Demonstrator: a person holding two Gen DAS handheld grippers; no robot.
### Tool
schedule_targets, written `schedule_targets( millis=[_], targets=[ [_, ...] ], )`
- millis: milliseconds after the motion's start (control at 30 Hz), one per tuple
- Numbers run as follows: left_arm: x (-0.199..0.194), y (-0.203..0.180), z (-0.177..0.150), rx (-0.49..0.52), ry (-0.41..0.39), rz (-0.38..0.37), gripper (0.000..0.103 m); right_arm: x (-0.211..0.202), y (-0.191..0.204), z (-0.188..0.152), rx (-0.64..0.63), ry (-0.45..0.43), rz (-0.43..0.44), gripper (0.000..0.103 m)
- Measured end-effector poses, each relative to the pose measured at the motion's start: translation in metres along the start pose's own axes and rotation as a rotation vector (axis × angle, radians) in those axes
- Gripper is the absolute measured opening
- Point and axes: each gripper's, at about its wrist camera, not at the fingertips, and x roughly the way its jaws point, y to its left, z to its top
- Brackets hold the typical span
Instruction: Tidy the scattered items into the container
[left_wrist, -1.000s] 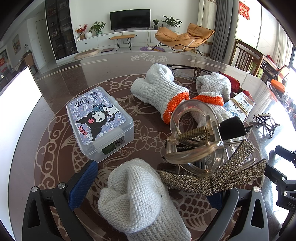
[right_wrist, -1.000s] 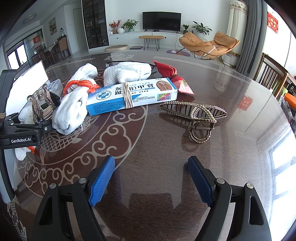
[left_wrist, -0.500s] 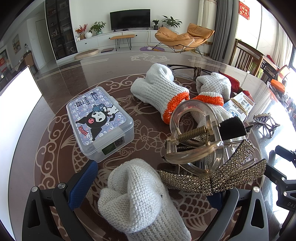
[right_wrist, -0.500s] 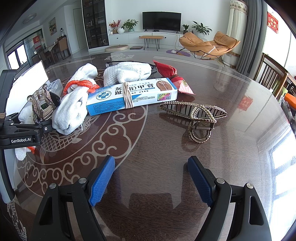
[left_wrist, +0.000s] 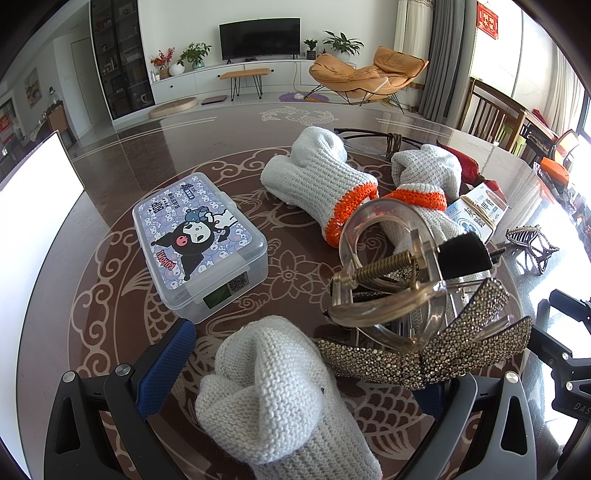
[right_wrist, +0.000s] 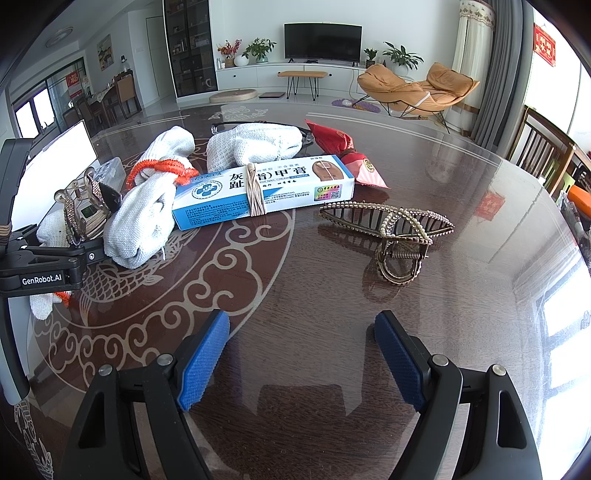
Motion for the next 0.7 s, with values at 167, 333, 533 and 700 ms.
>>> schedule_targets(
  millis=[167, 333, 533, 700],
  targets=[
    [0.0005, 0.0003, 0.0009, 0.000, 0.000, 0.000, 0.103, 0.0001, 0.0000, 0.0000, 0.000, 0.000, 0.000, 0.082],
    [0.0003, 0.0002, 0.0006, 0.000, 0.000, 0.000, 0.103, 0.0000, 0.0000, 0.0000, 0.000, 0.000, 0.000, 0.082],
    [-0.0004, -0.0002, -0.0006, 0.000, 0.000, 0.000, 0.103, 0.0000, 0.0000, 0.0000, 0.000, 0.000, 0.000, 0.082],
    [0.0000, 0.0000, 0.0000, 0.000, 0.000, 0.000, 0.103, 0.0002, 0.0001, -0.0001, 0.000, 0.000, 0.000, 0.082]
  ],
)
